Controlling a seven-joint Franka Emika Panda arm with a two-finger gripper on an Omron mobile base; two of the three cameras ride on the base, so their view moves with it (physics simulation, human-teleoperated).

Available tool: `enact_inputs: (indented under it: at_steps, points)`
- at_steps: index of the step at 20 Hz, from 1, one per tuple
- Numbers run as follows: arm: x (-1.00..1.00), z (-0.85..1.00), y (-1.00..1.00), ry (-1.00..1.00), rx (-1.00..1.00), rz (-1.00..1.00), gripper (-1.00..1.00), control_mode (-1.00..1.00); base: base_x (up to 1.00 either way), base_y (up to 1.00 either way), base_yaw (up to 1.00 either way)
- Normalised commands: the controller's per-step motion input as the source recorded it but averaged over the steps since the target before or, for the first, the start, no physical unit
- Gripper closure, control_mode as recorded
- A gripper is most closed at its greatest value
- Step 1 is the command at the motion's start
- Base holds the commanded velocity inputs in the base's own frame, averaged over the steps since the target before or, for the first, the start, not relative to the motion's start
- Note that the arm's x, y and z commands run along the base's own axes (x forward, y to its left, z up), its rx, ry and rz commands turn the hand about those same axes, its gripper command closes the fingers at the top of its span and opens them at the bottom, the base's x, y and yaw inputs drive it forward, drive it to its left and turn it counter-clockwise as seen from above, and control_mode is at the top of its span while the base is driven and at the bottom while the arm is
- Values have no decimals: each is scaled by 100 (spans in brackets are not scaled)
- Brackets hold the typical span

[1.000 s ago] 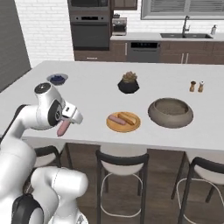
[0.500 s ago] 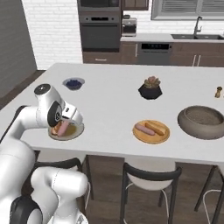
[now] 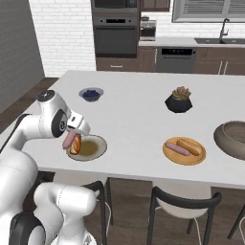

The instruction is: Place one bun and one sausage from the bowl on each plate.

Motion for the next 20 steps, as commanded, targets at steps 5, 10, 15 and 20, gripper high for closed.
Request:
enact_inputs:
  at_steps: [5,10,15,20]
  points:
    - [19,-3,0,2,0,4,100,-100,0,0,0]
    - [79,-24,-4,20,0,26,100,-100,0,0,0]
    - [97,-35,-4,44,-2,25,100,-100,0,0,0]
    - [100,-36,-5,59,-1,10,100,-100,0,0,0]
